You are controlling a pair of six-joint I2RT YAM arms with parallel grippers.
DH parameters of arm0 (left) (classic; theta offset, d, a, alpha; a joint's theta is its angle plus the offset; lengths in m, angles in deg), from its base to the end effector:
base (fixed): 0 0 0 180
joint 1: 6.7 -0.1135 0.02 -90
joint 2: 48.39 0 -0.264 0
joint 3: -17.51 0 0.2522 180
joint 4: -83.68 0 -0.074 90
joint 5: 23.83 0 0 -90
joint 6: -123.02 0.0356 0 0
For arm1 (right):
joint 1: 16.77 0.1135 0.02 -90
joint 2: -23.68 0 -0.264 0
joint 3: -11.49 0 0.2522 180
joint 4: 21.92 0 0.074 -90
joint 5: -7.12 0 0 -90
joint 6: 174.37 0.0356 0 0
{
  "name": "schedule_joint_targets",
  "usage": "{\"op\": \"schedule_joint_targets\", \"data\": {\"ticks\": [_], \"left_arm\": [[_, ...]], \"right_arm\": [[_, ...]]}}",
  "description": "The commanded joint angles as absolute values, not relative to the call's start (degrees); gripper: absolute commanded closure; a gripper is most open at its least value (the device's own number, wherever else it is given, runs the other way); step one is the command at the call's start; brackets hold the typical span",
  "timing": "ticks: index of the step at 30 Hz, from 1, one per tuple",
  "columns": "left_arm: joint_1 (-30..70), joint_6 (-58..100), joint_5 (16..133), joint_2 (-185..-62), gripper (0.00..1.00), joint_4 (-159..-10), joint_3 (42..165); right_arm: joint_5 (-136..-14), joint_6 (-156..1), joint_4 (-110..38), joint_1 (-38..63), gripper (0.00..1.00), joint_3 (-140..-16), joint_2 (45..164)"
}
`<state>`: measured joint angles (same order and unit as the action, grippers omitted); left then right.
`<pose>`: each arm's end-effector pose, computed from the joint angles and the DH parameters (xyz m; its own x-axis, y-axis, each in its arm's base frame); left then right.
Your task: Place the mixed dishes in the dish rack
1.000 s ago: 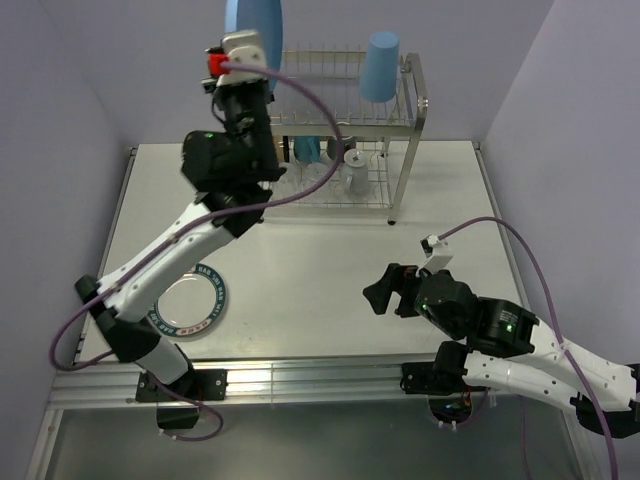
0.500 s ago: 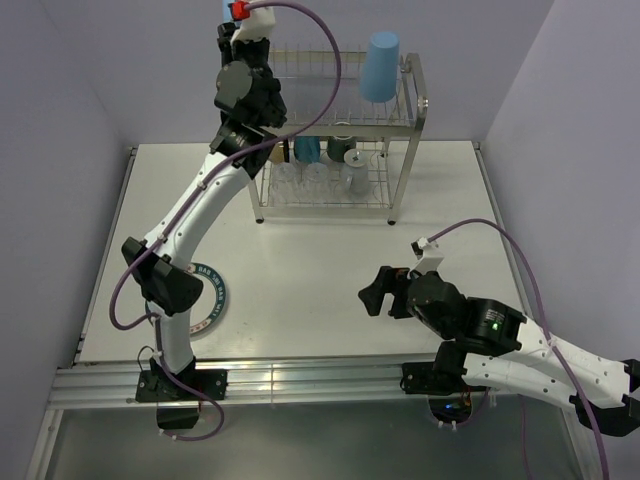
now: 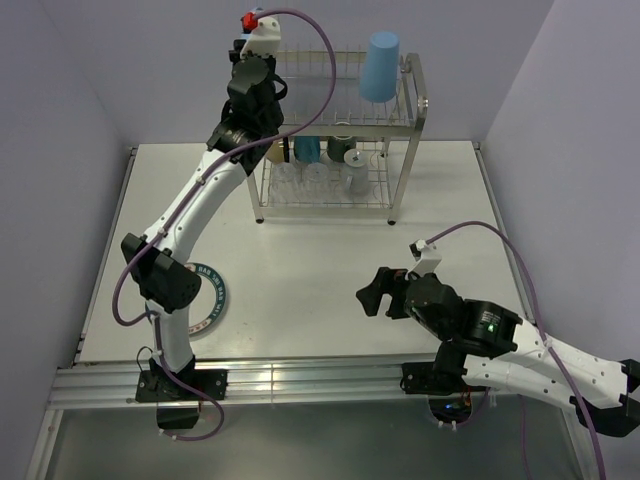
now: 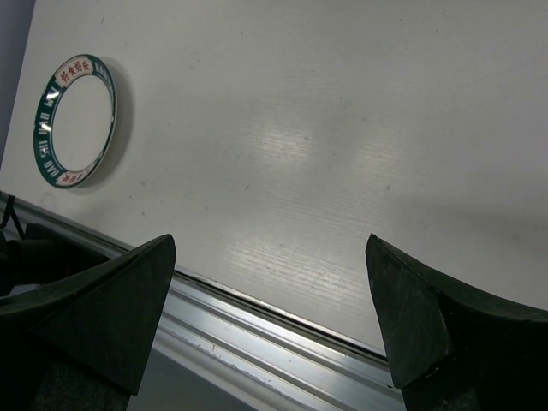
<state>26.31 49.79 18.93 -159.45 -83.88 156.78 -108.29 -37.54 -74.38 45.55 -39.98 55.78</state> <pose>0.3762 -0.2132 0.5058 0.1540 0.1336 -0.9790 -0.2789 0.9564 0.0866 0.0708 0.1020 0.2795 -0.6351 0.2074 -0.7441 -0.2480 0.8575 0.4508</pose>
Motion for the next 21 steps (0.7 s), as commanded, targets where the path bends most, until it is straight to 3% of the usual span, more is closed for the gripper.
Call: {"op": "schedule_joint_targets", "data": {"ticks": [1,12,14,15,16,18,21], "left_arm": [[26.2,47.2,20.4,-158.9,1.00,-84.0,157.9],[26.2,44.5,17.1,-161.8,0.98,-79.7,159.9],[26.2,43.0,16.5,-161.5,0.81,-78.9,159.3],[26.3,42.4,16.4,-160.8,0.57,-78.9,158.8],[26.2,41.8,16.5,-160.5,0.45,-78.9,157.7],[26.2,40.6,16.4,-160.1,0.27,-79.0,157.0],[26.3,39.9,17.3,-160.0,0.11,-78.0,157.0]], "right_arm": [[-109.6,-37.4,-72.2,45.4,0.01,-39.1,54.5],[-109.5,-37.1,-71.5,45.4,0.01,-37.9,54.2],[-109.4,-37.3,-71.4,45.4,0.01,-37.8,54.3],[-109.4,-37.3,-71.3,45.4,0.01,-37.7,54.3],[-109.3,-37.3,-71.1,45.4,0.01,-37.7,54.5],[-109.2,-37.3,-71.0,45.4,0.01,-37.8,54.8],[-108.7,-37.6,-70.5,45.4,0.01,-37.8,55.4]]}}
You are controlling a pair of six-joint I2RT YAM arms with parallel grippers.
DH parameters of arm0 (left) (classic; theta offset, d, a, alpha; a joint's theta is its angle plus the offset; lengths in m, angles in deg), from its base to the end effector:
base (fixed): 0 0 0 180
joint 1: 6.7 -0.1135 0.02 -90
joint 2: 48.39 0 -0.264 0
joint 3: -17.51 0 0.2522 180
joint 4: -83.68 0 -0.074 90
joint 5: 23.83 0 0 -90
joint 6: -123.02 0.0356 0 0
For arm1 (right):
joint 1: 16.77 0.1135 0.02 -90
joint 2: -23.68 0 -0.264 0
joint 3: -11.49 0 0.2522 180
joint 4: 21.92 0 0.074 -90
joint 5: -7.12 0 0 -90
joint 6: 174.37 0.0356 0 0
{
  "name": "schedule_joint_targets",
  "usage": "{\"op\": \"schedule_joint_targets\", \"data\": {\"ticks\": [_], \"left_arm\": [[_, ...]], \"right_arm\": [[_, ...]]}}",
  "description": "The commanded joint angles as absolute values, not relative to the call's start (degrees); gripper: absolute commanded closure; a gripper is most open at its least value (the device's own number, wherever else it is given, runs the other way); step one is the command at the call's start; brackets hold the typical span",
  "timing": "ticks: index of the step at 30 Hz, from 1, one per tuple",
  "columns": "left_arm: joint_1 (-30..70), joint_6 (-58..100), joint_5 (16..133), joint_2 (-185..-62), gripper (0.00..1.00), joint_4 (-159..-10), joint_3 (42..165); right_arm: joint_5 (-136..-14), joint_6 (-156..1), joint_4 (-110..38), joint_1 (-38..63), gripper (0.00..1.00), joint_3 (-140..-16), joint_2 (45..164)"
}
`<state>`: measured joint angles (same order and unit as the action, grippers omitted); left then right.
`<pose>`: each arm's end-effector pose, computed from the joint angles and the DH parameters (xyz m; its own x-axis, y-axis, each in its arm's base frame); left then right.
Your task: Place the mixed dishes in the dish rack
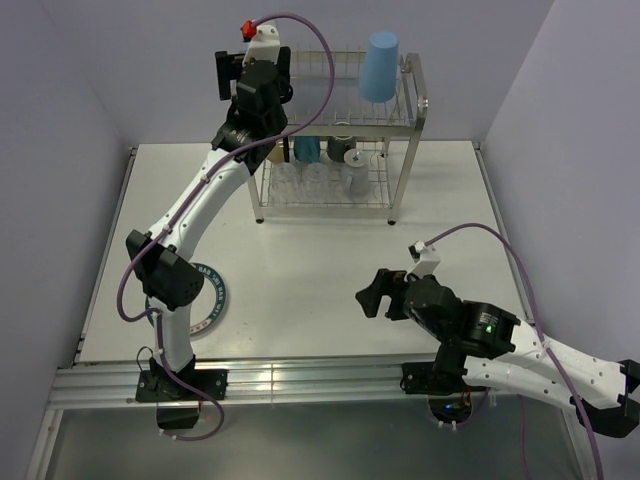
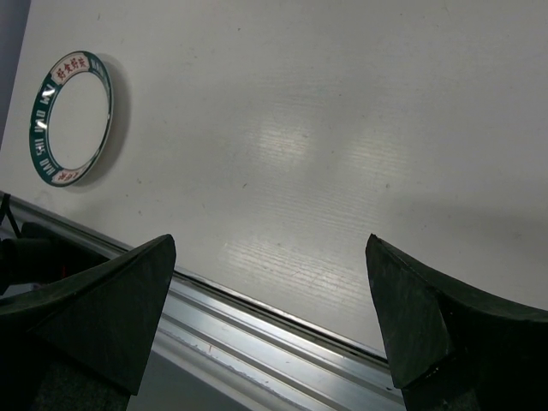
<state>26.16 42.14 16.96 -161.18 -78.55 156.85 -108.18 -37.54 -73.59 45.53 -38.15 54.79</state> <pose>0.3876 -0.2183 0.4845 0.0832 0.0696 -0.9941 -0.2909 0.9558 0.0425 0.0702 0.1010 0.2720 -0.6363 0.2064 -0.7433 -0.2485 0.8573 0.4509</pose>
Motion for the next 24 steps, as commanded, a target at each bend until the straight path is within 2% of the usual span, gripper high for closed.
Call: {"op": "schedule_joint_targets", "data": {"ticks": [1,2,9,12,16,19,20,24], "left_arm": [[26.3,40.0,17.2,-159.8,0.05,-77.9,157.0],[26.3,40.0,17.1,-159.7,0.01,-78.0,156.9],[29.2,43.1,14.9,-153.2,0.01,-80.2,156.8],[30.5,45.8,10.7,-149.4,0.01,-78.8,159.2],[32.7,45.9,6.2,-136.2,0.01,-77.5,152.0],[33.8,35.1,9.6,-124.9,0.01,-67.3,144.2],[33.8,26.0,10.9,-121.9,0.01,-64.3,141.6],[34.1,12.7,22.6,-108.0,0.01,-53.3,129.3]], "right_arm": [[-108.5,-37.6,-70.4,45.5,0.01,-37.8,55.6],[-108.3,-37.6,-70.2,45.4,0.01,-37.7,55.8],[-105.4,-39.8,-62.5,45.4,0.01,-37.6,60.5],[-100.6,-42.1,-54.2,44.7,0.01,-38.7,66.6],[-88.7,-43.3,-40.3,42.8,0.02,-42.2,83.1],[-81.2,-42.7,-29.7,42.6,0.04,-46.8,96.6],[-80.3,-42.3,-27.9,42.6,0.06,-48.2,99.8],[-76.1,-36.7,-12.7,42.2,0.11,-51.9,115.8]]}}
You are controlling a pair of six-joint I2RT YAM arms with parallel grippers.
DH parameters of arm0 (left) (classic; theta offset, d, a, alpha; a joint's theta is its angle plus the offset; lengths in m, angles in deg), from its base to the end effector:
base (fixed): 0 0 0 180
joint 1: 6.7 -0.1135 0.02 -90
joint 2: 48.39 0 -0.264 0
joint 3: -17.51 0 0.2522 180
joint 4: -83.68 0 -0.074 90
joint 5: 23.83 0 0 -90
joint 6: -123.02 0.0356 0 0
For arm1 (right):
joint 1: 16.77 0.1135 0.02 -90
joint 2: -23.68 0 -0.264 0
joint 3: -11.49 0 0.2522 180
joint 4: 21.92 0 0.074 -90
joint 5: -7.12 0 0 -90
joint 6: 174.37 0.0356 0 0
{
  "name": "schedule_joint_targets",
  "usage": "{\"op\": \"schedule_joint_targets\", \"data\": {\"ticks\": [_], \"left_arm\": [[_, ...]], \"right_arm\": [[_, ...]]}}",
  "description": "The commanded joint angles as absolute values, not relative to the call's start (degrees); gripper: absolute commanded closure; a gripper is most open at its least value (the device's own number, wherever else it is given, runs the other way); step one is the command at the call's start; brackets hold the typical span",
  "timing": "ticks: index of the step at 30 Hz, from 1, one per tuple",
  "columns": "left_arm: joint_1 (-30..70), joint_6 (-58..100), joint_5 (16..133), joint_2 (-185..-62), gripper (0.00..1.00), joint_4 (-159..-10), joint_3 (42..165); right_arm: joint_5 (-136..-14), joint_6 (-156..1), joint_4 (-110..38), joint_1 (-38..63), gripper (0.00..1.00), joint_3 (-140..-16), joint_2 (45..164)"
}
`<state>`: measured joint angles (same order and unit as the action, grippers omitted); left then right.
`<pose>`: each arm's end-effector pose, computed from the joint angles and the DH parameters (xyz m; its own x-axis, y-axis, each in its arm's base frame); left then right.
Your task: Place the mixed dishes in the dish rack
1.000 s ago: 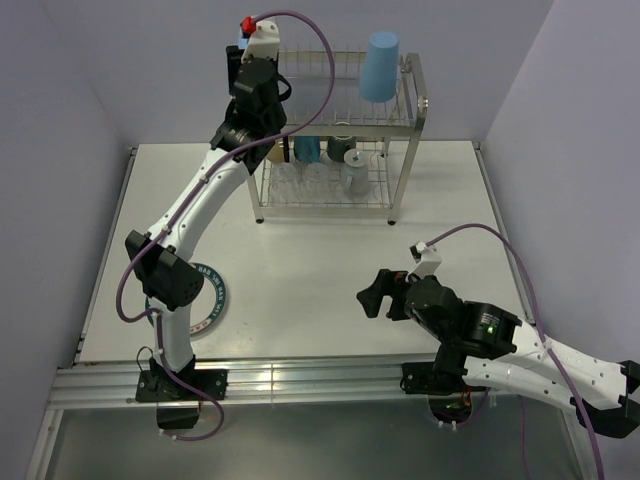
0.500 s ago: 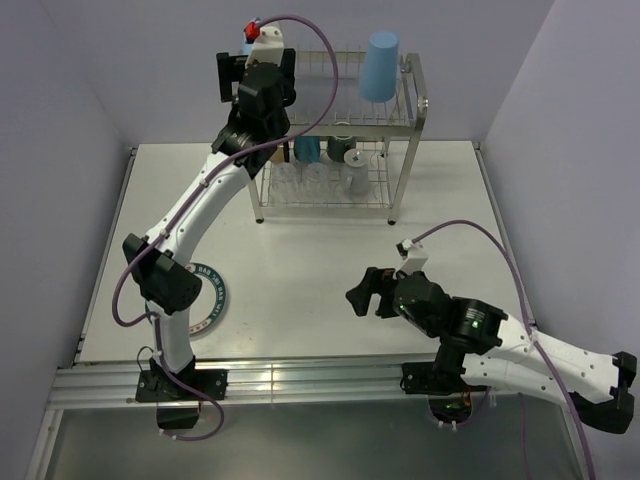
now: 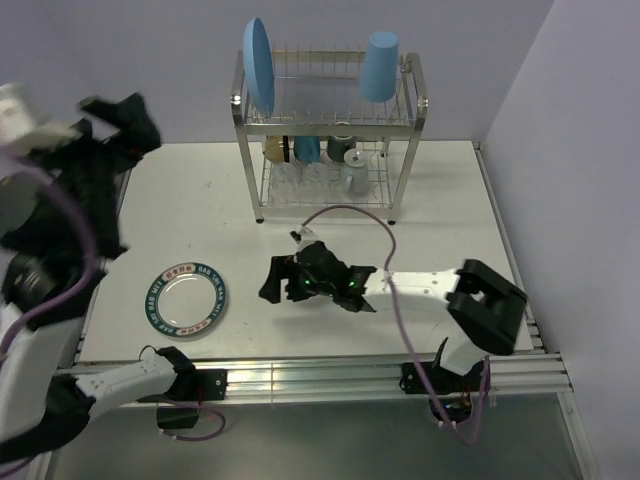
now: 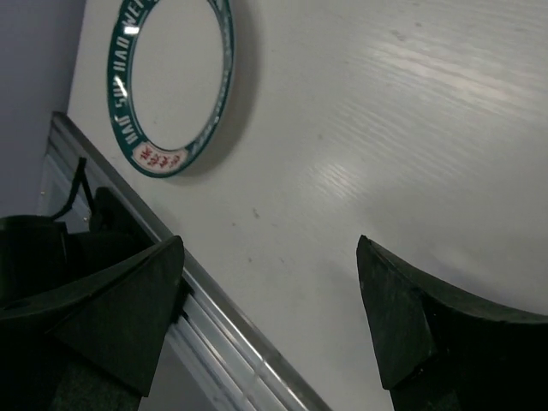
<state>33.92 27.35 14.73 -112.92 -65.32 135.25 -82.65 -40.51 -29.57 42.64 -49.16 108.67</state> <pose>0.1294 -0.0743 0.5902 0.2997 -0.3382 -0.8921 -0.1146 0.9155 -0.3856 0.1626 0.2753 0.2145 -0.7921 0.0218 -0.6101 -0.4351 0.6808 0.5892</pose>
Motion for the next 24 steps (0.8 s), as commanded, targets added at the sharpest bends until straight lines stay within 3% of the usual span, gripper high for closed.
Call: {"op": "schedule_joint_targets", "data": {"ticks": [1,10,21,24], "left_arm": [[34.1,10.9,24.1,-106.4,0.01,-51.6,126.3],[34.1,0.2,35.1,-88.5,0.01,-46.4,115.1],[34.2,-2.3,38.5,-85.6,0.01,-43.7,114.9],[34.2,-2.6,38.0,-85.7,0.01,-42.6,114.7]], "right_arm": [[-75.2,-35.1,-9.5,42.2,0.12,-52.1,118.2],[-65.8,-13.0,21.3,42.6,0.28,-56.3,143.6],[-66.3,-12.8,11.8,46.9,0.34,-74.1,156.7],[-67.1,-12.5,12.7,46.9,0.51,-74.5,157.9]]}}
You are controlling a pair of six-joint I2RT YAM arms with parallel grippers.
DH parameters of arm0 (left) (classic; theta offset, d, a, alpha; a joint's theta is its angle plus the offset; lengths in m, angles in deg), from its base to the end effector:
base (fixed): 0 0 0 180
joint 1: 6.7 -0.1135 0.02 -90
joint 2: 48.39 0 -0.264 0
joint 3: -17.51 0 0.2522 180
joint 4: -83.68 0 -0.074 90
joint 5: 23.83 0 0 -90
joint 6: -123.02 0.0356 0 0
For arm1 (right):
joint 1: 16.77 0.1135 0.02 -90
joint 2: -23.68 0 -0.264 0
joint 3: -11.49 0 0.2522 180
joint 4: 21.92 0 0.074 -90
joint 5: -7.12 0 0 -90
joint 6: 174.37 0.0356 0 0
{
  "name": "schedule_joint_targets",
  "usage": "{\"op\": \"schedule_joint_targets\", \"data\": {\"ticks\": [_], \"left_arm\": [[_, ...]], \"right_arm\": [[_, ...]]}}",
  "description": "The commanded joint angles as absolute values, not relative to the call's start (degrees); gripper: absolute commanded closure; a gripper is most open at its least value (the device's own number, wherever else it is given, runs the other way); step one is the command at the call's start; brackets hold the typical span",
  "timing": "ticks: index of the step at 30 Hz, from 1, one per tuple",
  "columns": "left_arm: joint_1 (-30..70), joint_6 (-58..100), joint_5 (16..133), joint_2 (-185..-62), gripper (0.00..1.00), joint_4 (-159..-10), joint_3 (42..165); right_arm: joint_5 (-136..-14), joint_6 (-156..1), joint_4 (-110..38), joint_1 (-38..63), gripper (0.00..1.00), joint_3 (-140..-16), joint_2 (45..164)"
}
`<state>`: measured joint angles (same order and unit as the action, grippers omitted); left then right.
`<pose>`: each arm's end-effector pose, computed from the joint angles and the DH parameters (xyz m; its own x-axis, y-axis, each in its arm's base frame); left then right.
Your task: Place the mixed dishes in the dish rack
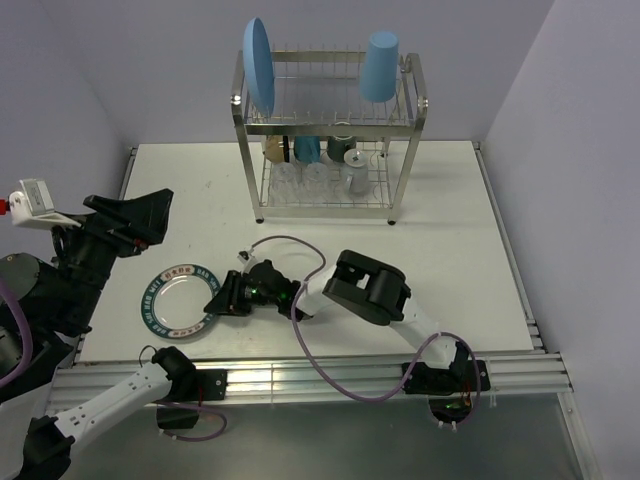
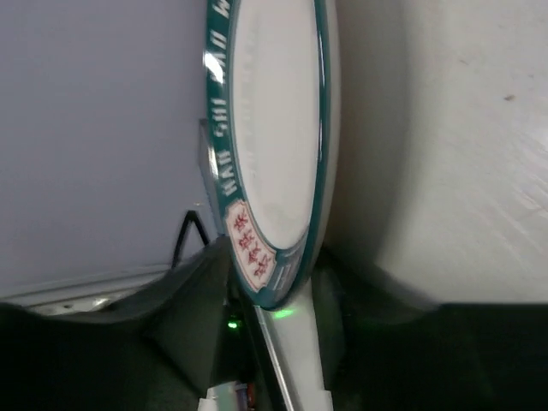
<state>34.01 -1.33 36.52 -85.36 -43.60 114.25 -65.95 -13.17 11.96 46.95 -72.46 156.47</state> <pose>0.0420 -0.0129 0.5031 -0.0330 -0.6185 -0.7851 0.2132 0.7631 -0.6101 0.1987 0.4258 0.0895 -0.9668 0.0876 -0.2402 -0.2084 0.2743 0.9388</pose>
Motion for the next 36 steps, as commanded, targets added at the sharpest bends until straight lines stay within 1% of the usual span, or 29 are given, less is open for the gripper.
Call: {"op": "schedule_joint_targets", "data": {"ticks": [1,2,3,4,7,8,10,11,13,14,17,20,22,23,24,28,32,36], "left_arm": [[34.2,-2.6,38.0,-85.8,0.01,-42.4,114.6],[34.1,-2.5,38.0,-85.9,0.01,-42.2,114.4],[34.1,-2.4,37.8,-86.1,0.01,-42.0,113.9],[34.1,-2.5,37.5,-86.3,0.01,-41.2,113.7],[34.2,-3.7,35.5,-87.3,0.01,-38.1,112.5],[34.2,-4.0,35.3,-87.6,0.01,-37.7,111.9],[34.1,-5.4,35.0,-88.1,0.01,-36.5,109.7],[34.2,-5.7,35.0,-88.3,0.01,-36.3,108.8],[34.1,-6.4,34.9,-88.2,0.01,-36.5,105.7],[34.1,-6.5,35.1,-88.1,0.01,-37.1,104.7],[34.1,-6.2,35.9,-88.2,0.01,-38.3,100.8],[34.1,-4.5,39.7,-89.3,0.01,-41.2,96.9],[34.1,-2.8,43.0,-90.0,0.01,-44.1,95.3],[34.2,-2.1,47.1,-90.6,0.01,-45.4,93.8],[34.1,-1.3,49.3,-91.0,0.01,-47.3,93.2],[34.1,2.7,56.2,-93.9,0.01,-48.7,92.9],[34.1,7.3,63.3,-95.3,0.01,-49.7,93.7],[34.2,11.1,70.7,-94.3,0.01,-50.4,93.1]], "right_arm": [[-67.5,-12.6,12.6,46.9,0.64,-74.4,158.0],[-67.7,-12.8,12.2,46.8,0.72,-74.5,158.1],[-67.8,-13.5,11.9,46.7,0.82,-74.3,157.7],[-68.2,-14.0,11.7,46.6,1.00,-73.7,157.3],[-70.2,-17.0,10.4,45.7,1.00,-69.4,153.0],[-71.0,-19.2,9.2,45.4,1.00,-66.2,151.4],[-73.2,-21.8,7.0,44.3,1.00,-62.6,144.9],[-73.8,-24.7,3.6,44.0,1.00,-59.3,140.0],[-75.6,-28.5,-2.4,43.2,1.00,-57.2,135.1],[-76.7,-32.0,-10.4,43.0,1.00,-56.4,130.3],[-80.1,-37.0,-19.9,42.6,1.00,-52.6,123.0],[-80.6,-39.6,-26.5,40.9,1.00,-48.1,110.1],[-78.6,-40.9,-29.1,39.3,1.00,-44.8,104.6],[-77.7,-42.5,-31.8,38.8,1.00,-44.1,98.9],[-76.8,-43.3,-33.3,38.3,1.00,-43.4,96.1],[-71.1,-48.3,-43.5,35.9,1.00,-42.1,81.9],[-64.2,-51.4,-51.2,33.5,1.00,-43.0,74.9],[-57.3,-51.7,-53.8,30.2,1.00,-42.4,69.6]]}}
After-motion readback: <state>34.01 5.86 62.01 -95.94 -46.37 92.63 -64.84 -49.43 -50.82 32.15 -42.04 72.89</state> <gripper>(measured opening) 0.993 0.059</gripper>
